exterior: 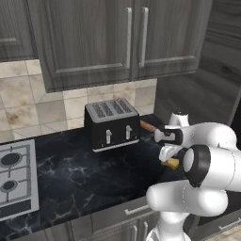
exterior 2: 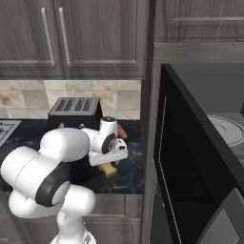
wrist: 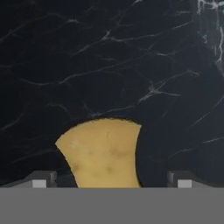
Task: Place the sponge inside the microwave to prepare for sanitizing.
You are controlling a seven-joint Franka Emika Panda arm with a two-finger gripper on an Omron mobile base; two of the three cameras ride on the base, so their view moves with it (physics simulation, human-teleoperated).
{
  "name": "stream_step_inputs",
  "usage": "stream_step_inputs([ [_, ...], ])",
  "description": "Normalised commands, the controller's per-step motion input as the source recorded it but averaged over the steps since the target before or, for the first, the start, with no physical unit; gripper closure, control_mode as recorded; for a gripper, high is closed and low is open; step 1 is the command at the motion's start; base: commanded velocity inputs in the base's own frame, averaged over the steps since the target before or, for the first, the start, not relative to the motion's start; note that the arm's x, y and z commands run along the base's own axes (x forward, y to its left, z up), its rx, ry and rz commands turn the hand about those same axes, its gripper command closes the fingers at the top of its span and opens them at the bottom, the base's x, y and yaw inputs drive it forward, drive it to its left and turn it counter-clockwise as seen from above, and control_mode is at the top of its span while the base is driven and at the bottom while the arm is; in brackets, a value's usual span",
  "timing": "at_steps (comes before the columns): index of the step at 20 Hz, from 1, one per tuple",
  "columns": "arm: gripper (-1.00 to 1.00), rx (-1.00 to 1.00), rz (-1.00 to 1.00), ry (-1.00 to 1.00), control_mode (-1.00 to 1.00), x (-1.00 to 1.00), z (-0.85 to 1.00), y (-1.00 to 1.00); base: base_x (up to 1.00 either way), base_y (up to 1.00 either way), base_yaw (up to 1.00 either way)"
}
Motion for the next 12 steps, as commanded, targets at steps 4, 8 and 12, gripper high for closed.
stream_step_inputs([
  [4,-1.00,0.00,0.00,-0.05,-1.00,-0.09,-0.19,0.00,0.00,0.00,0.00],
  [8,-1.00,0.00,0.00,-0.05,-1.00,0.06,-0.22,0.00,0.00,0.00,0.00],
  [12,-1.00,0.00,0.00,0.00,-1.00,0.20,-0.11,0.01,0.00,0.00,0.00],
])
